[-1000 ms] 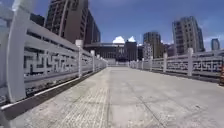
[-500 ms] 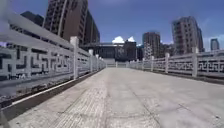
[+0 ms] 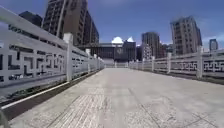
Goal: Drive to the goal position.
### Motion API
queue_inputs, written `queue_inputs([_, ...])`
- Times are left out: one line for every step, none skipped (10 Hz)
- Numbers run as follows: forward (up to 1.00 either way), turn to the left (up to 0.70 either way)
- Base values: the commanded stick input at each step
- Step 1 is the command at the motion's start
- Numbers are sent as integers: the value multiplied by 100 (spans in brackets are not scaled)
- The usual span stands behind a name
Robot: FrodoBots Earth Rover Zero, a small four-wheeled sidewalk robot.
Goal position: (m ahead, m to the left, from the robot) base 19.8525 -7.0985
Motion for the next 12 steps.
queue_inputs([70,0])
queue_inputs([70,0])
queue_inputs([70,0])
queue_inputs([70,0])
queue_inputs([70,0])
queue_inputs([70,0])
queue_inputs([70,0])
queue_inputs([70,0])
queue_inputs([70,0])
queue_inputs([70,0])
queue_inputs([70,0])
queue_inputs([70,0])
